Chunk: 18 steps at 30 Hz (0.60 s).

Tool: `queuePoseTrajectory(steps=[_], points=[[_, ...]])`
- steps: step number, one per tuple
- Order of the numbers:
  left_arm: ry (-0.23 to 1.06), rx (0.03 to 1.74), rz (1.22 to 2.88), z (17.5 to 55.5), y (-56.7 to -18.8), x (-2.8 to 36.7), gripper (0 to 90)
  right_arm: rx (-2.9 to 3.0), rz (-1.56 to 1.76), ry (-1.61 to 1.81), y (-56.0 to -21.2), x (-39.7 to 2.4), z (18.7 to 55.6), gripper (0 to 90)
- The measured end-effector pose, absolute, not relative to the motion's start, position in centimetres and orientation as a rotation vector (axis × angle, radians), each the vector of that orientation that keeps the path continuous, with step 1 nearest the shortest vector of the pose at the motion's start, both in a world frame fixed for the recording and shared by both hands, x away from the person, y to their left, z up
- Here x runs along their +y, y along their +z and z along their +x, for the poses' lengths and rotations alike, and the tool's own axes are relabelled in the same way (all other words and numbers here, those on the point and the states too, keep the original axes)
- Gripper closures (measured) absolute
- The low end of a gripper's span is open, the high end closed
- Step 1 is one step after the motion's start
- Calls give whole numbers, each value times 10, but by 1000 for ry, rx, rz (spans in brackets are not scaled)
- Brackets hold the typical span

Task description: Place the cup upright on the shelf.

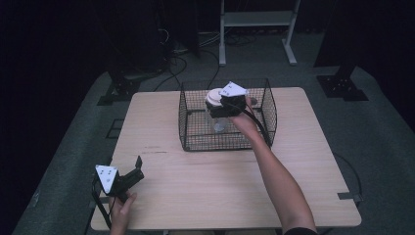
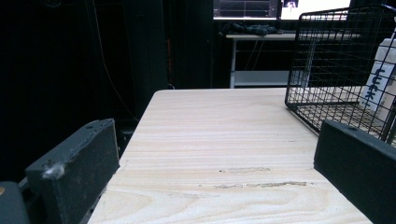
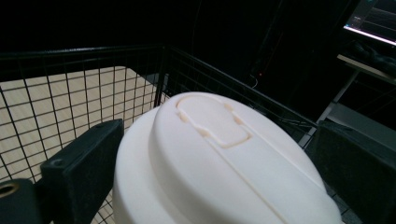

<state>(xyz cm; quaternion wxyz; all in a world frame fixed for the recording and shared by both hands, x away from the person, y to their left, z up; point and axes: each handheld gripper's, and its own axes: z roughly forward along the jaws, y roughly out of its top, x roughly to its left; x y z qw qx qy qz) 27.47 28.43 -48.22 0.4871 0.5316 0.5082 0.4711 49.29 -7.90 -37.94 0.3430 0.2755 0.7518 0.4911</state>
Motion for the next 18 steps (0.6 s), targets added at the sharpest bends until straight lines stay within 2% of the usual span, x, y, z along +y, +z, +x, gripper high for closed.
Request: queuePoseTrajectory(steps=[18], points=[[1150,1236,1295,275,-482,284,0,1891,694,1340,-355,-89,482,29]])
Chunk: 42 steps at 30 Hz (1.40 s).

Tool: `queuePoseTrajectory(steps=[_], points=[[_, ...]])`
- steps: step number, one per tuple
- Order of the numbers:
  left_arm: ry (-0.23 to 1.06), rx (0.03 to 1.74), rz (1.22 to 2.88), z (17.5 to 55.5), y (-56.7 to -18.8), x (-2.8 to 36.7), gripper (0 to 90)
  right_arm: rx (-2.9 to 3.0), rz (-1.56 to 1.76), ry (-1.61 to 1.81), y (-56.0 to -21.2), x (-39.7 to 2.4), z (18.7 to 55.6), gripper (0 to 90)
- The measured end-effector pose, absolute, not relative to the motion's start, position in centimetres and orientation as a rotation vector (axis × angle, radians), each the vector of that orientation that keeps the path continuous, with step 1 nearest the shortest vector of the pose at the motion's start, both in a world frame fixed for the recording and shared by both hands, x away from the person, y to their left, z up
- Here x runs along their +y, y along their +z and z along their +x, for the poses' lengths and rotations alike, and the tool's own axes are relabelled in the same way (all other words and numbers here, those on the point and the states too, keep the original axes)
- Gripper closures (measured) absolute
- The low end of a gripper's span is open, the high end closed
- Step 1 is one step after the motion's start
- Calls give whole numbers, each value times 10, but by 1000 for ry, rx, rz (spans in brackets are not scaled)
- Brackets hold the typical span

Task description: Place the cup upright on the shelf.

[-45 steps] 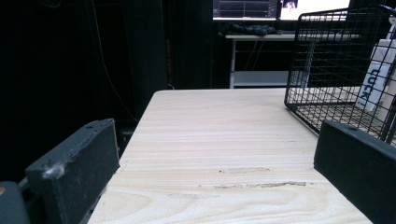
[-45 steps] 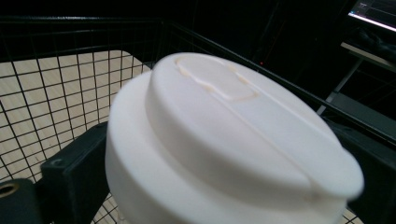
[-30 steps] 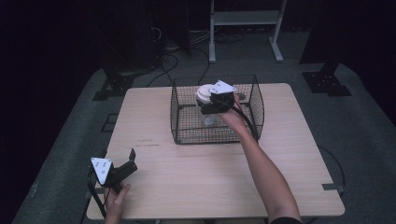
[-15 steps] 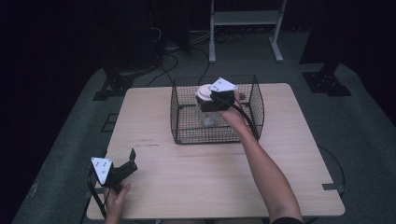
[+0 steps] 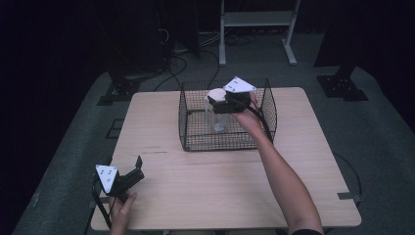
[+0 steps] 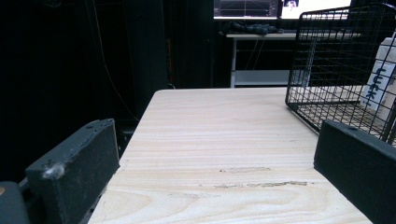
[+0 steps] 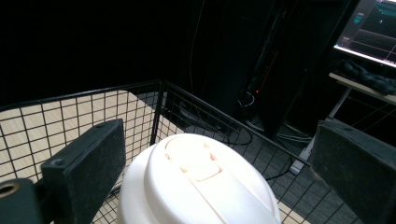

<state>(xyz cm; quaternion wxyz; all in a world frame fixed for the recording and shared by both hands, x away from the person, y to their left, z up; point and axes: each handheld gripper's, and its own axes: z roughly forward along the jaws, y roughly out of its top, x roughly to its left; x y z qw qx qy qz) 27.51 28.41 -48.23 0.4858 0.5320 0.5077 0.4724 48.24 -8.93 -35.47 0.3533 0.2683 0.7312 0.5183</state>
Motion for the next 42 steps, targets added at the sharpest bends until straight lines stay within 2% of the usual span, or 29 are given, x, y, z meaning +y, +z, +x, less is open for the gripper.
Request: queuePoseTrajectory(steps=[14,42], points=[[1152,1234,1294,274,-482,284,0,1859,690,1351,-338,-107,471,31],[1158,1227,1307,274,-482,282,0,1853,696,1343,-331,-149,442,31]])
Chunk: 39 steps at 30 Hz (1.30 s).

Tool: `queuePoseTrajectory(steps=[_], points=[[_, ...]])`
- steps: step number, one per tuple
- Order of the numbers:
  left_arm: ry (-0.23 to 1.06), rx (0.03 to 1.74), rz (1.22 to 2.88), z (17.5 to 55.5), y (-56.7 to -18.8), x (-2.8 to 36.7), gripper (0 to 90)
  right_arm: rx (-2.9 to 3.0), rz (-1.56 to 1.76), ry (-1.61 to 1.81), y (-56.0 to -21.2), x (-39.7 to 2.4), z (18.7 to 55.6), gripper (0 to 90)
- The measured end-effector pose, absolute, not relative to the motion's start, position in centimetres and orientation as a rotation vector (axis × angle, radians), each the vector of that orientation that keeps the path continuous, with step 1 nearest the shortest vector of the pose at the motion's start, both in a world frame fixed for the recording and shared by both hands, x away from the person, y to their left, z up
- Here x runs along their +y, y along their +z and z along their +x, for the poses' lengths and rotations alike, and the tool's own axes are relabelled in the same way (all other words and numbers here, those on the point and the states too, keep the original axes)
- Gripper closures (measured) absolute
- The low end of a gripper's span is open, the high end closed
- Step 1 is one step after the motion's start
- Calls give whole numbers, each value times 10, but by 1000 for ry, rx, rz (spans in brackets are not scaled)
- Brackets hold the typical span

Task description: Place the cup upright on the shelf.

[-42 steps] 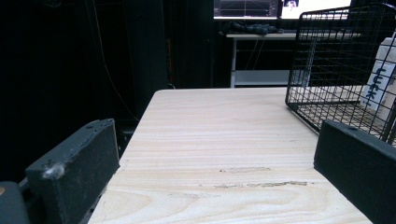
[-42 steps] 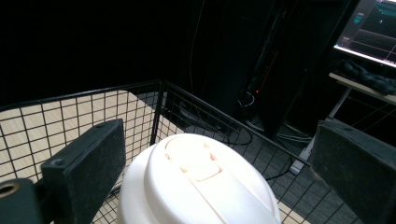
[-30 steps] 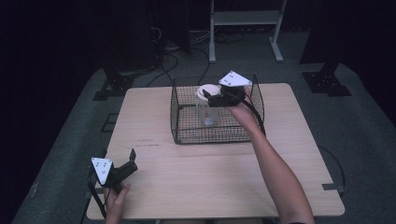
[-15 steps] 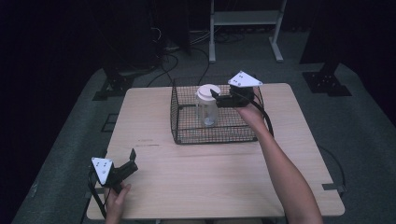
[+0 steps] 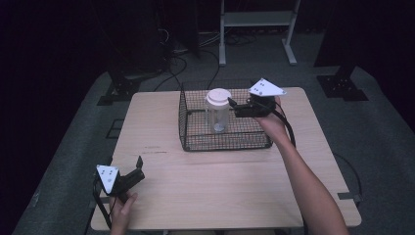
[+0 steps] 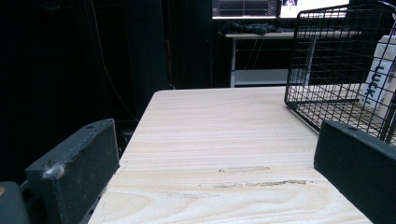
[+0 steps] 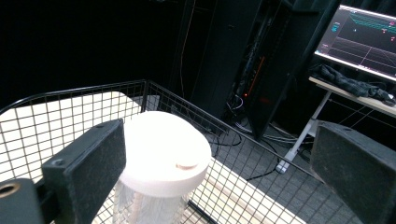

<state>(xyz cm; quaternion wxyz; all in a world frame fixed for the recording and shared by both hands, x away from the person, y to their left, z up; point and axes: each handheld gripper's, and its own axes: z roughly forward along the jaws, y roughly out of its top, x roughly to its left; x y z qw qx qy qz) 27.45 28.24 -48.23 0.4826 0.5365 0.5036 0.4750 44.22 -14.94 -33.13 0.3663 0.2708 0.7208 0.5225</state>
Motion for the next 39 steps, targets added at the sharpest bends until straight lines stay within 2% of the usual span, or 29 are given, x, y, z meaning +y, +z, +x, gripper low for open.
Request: queuePoseTrajectory(steps=[39], points=[[1167,1223,1317,275,-482,281,0,1868,726,1307,-358,-200,387,38]])
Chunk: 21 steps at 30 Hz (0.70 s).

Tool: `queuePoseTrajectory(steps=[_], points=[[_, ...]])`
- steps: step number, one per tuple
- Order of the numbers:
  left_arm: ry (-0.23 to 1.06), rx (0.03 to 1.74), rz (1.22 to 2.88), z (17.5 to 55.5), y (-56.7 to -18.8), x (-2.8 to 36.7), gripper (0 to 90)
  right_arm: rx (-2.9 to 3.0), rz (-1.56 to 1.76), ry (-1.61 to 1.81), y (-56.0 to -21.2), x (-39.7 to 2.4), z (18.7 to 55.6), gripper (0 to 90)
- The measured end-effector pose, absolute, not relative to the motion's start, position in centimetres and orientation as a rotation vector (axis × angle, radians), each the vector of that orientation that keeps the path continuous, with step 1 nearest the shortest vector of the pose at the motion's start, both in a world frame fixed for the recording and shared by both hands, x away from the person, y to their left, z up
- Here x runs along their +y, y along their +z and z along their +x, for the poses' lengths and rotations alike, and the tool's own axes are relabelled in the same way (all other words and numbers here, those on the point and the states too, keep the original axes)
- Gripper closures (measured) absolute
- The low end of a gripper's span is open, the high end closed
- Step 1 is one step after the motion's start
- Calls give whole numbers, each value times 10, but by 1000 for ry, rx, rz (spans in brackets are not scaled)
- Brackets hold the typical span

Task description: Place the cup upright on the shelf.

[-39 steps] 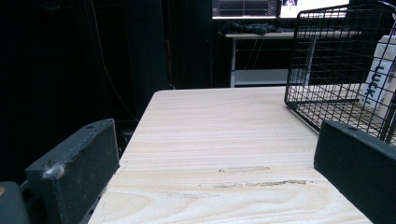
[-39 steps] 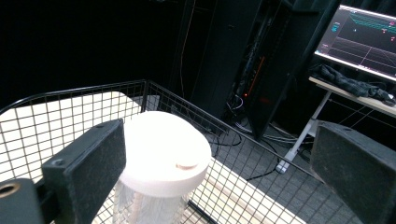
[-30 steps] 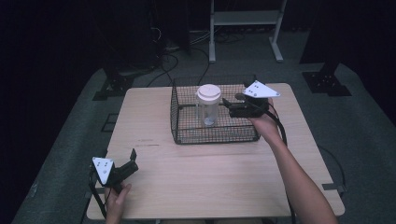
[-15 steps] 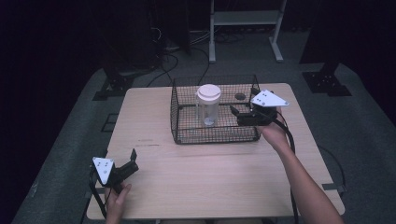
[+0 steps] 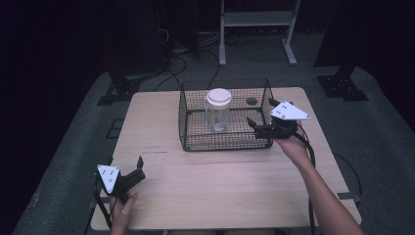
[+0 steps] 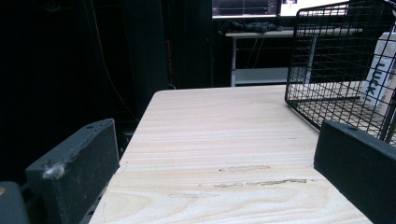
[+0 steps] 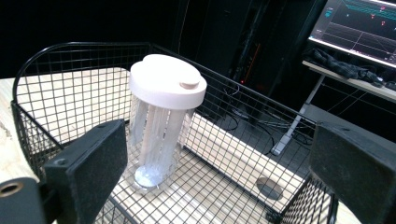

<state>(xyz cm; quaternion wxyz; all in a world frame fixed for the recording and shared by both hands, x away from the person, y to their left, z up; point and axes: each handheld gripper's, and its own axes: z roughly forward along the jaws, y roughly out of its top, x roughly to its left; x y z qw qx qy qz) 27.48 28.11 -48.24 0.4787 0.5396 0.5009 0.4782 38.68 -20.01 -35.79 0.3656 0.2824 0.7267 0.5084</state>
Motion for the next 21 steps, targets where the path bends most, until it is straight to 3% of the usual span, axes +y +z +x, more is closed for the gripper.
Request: queuePoseTrajectory(steps=[21], points=[[1168,1224,1316,275,-482,281,0,1889,736,1294,-378,-218,364,38]])
